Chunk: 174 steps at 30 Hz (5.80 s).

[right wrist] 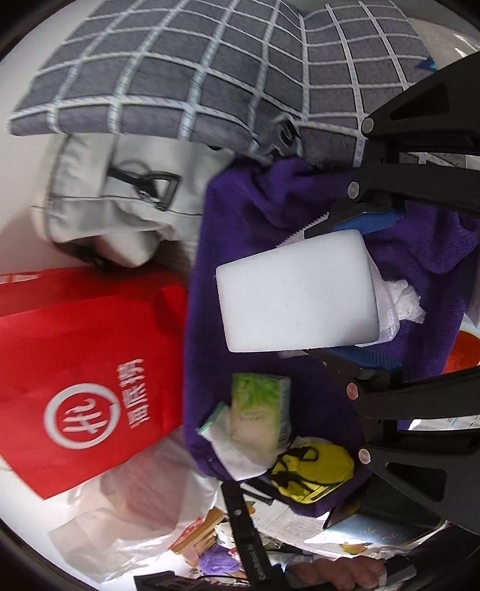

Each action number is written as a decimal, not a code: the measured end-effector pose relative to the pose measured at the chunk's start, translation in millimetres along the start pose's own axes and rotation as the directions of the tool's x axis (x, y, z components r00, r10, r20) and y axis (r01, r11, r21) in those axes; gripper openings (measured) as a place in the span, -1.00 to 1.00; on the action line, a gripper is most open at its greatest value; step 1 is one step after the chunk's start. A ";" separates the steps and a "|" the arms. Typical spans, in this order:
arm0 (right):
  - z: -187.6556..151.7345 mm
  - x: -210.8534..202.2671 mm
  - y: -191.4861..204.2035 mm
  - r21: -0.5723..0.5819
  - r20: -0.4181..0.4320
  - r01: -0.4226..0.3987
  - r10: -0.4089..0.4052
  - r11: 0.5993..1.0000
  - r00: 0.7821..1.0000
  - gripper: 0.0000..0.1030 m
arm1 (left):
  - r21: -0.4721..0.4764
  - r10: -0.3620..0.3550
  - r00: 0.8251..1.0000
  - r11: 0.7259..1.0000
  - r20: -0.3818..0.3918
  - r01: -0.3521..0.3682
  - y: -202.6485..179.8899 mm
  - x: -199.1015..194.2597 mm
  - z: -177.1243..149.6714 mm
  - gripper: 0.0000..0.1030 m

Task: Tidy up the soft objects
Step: 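Open the right tool to drop the foam block while the left releases the strap on the towel, then move both tools back to the bed, right tool toward the second black strap piece, then close the right tool on the black strap piece lying on the green packet, then lift the strap piece with the right tool while the left moves toward the green packet, then grasp the green snack packet with the left tool while the right holds the strap piece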

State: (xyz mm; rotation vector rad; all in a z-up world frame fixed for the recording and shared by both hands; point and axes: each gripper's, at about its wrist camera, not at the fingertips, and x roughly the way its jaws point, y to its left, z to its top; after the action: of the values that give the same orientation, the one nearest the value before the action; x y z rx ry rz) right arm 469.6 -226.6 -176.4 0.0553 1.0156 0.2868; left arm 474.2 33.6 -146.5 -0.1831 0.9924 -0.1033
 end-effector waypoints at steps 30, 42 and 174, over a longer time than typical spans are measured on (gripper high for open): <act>-33.7 -61.6 24.2 -0.054 0.112 -0.038 0.044 0.998 0.993 0.40 | -0.024 0.011 0.999 1.000 -0.039 -0.012 -10.8 -38.2 -25.4 -0.09; -127.4 -80.1 76.9 -0.165 0.008 -0.137 0.140 0.977 0.990 -0.42 | -0.031 0.041 0.999 0.999 -0.034 -0.042 0.0 -101.6 -104.3 -0.07; -299.8 -169.2 28.8 0.008 0.117 -0.071 0.069 0.997 0.991 -0.61 | 0.101 -0.056 0.951 0.991 -0.306 0.090 -91.0 -102.6 -313.6 0.20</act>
State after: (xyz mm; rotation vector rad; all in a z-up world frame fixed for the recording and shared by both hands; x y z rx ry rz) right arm 127.0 -269.4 -189.5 0.1174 0.9000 0.3380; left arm 154.9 -71.5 -211.0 -0.1006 1.2822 -0.2614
